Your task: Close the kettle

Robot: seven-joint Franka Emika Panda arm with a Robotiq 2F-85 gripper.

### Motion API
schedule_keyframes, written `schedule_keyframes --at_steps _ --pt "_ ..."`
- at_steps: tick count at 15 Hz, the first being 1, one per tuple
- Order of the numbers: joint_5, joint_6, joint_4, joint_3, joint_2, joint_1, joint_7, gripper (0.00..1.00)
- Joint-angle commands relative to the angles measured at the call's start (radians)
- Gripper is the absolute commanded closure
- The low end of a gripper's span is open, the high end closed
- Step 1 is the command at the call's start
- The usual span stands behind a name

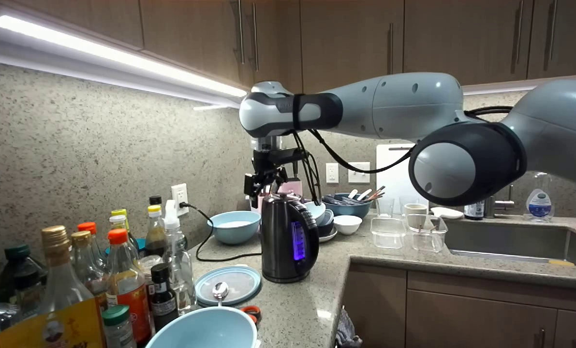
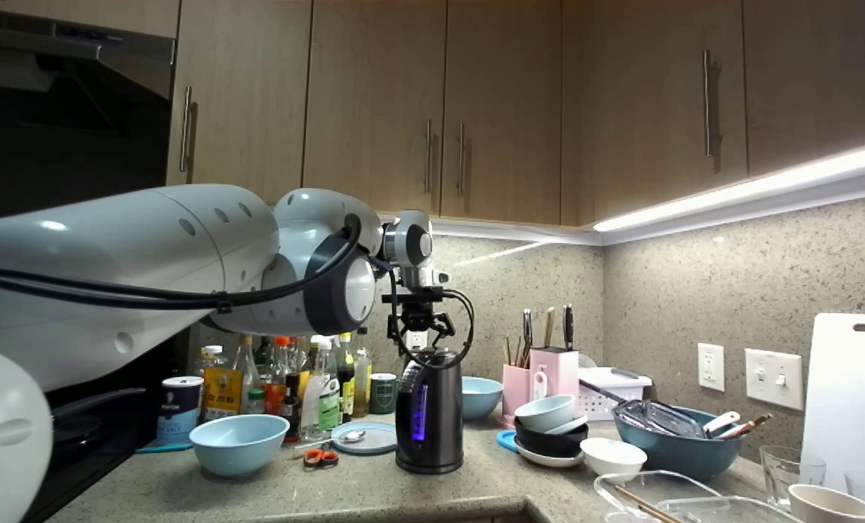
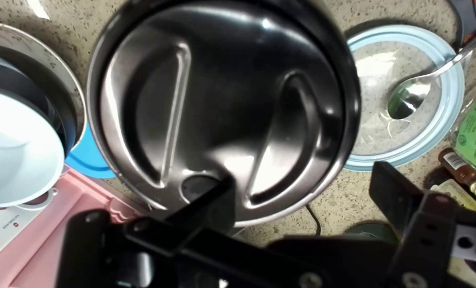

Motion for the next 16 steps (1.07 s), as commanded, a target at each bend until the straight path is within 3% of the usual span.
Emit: schedule_keyframes --at_steps 1,6,16 --pt "-0.011 0.039 -0.053 -0.009 -0.019 -0.005 -0.030 0.00" --pt "-0.035 0.032 -0.058 -0.058 -0.016 -0.010 -0.023 0.00" --pt "-0.021 0.044 -0.060 -0.056 -0.002 0.005 -0.019 0.00"
